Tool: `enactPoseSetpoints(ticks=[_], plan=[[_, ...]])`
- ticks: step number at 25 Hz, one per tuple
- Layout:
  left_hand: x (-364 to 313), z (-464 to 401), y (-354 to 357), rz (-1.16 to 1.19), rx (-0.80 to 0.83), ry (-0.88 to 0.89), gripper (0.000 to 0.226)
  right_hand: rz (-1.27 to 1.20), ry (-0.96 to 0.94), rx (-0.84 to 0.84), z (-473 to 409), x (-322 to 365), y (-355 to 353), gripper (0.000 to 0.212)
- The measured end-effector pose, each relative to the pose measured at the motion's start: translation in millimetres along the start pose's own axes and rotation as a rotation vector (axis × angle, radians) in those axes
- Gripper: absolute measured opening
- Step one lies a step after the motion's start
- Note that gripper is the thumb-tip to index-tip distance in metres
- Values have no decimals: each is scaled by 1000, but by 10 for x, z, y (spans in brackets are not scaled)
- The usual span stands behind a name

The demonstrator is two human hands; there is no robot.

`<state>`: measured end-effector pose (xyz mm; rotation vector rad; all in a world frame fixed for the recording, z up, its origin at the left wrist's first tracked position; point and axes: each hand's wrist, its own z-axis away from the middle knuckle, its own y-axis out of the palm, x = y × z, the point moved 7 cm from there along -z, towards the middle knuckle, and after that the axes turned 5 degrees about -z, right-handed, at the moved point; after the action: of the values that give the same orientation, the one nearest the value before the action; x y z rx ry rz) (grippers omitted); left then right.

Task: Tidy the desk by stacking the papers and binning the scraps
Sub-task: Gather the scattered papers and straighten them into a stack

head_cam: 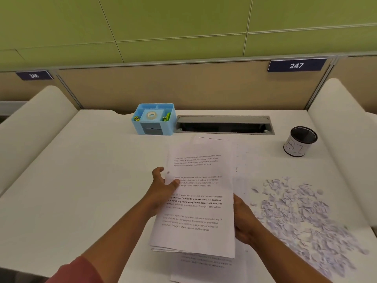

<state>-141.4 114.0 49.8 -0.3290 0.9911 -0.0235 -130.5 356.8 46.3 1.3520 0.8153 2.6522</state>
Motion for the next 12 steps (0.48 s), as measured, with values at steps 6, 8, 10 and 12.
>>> enactPoseSetpoints(ticks=[6,8,10,12], plan=[[182,19,114,383,199,-225,59,60,36,44,-25,23,-27,29],[165,67,176,445,344,-225,50,74,36,35,-26,60,-44,27],[145,68,193,486,369,-206,42,74,33,44,-21,109,-46,28],[114,36,203,503,306,-168,37,15,53,59,-21,134,-70,32]])
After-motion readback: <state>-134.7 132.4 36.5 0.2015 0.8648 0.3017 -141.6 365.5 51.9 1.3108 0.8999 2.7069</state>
